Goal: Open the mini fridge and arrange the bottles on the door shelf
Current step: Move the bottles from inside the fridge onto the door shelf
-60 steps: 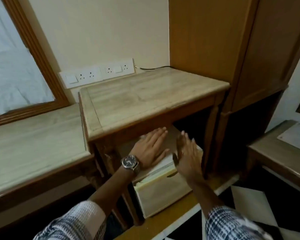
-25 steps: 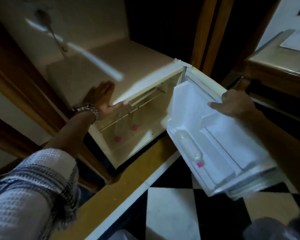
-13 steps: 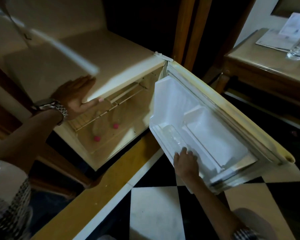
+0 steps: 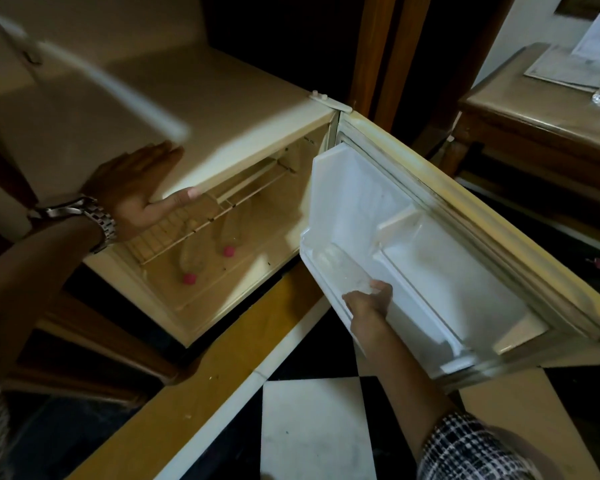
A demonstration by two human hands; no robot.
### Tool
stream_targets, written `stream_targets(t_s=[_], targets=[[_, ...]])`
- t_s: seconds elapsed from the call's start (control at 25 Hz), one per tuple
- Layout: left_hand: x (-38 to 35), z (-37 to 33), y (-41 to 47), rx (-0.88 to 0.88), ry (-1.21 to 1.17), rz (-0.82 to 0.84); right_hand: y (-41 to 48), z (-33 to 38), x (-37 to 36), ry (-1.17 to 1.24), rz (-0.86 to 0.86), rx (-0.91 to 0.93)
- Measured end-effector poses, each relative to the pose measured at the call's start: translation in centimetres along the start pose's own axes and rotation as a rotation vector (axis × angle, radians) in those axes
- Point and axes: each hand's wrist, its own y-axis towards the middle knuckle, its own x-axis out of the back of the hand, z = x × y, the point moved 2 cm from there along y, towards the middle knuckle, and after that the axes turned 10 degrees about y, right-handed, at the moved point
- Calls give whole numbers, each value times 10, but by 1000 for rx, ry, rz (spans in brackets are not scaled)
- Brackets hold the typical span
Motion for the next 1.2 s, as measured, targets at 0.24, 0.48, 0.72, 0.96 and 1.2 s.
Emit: stream_targets(t_s=[0.24,0.48,0.72,0.96,1.2], targets=[[3,1,1,14,-11,15,-23,20,-32,-41,-79,349],[1,0,0,18,2,22,-52,19,-52,-224,143,1002],[2,0,2,25,2,36,-35,65,-105,-398,194,826],[-1,2,1,15,20,25,-34,75,-120,-561,70,742],[-2,2,3,11,29,20,-26,83,-104,-683,308,1021]])
